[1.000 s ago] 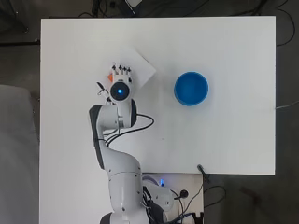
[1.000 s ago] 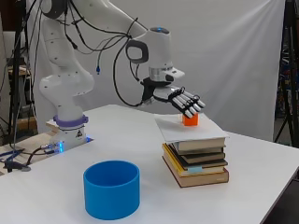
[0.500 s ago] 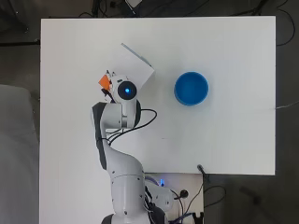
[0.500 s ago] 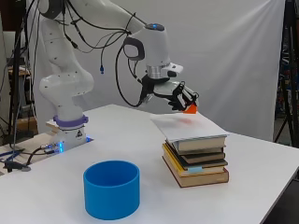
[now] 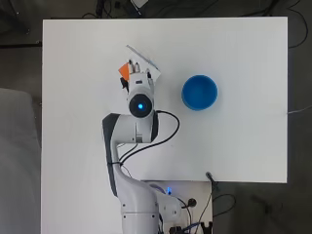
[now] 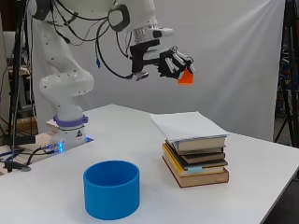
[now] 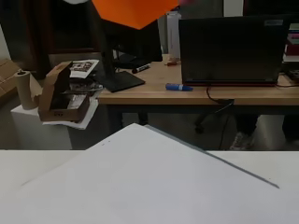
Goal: Teleoperate dual arm-hand system to pick and place objects
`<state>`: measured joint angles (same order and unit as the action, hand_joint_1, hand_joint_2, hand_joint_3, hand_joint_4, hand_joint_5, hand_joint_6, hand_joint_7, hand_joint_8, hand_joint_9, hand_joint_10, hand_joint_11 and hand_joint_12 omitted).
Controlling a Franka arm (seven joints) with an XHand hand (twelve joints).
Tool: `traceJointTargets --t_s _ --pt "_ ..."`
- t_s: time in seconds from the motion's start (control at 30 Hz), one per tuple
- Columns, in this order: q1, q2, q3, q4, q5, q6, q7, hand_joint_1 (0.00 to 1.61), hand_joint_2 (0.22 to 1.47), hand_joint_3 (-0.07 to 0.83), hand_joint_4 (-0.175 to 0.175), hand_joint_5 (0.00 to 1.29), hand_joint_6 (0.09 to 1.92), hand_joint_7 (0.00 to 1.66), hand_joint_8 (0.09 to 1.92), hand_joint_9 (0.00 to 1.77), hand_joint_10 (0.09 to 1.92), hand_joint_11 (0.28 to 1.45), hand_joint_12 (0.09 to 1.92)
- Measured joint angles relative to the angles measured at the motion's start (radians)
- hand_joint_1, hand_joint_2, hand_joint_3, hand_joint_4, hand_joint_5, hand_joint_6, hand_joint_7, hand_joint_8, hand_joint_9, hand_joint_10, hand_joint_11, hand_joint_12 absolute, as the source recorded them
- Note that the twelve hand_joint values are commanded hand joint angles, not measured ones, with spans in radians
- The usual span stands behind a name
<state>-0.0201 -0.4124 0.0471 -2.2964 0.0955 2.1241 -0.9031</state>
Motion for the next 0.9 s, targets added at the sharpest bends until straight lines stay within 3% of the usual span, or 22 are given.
traceJointTargets --t_s 0.2,0.57,0.7,0.9 --pt "-0.016 -0.053 -0.065 -0.032 -0.028 0.006 0.030 0.98 1.15 0.002 0.175 0.89 1.11 1.40 1.91 1.65 1.92 1.27 1.77" --pt "-0.046 0.203 -0.244 0.249 -0.058 -0.086 0.043 0.95 1.19 0.000 0.175 0.83 1.21 1.42 1.74 1.65 1.86 1.28 1.77" --pt "-0.063 0.182 -0.299 0.189 -0.076 -0.050 -0.027 0.95 1.19 -0.001 0.175 0.83 1.21 1.44 1.73 1.66 1.84 1.29 1.77" --pt "-0.102 0.087 -0.415 -0.029 -0.107 0.041 -0.090 0.96 1.18 -0.001 0.175 0.86 1.17 1.48 1.83 1.67 1.88 1.29 1.78"
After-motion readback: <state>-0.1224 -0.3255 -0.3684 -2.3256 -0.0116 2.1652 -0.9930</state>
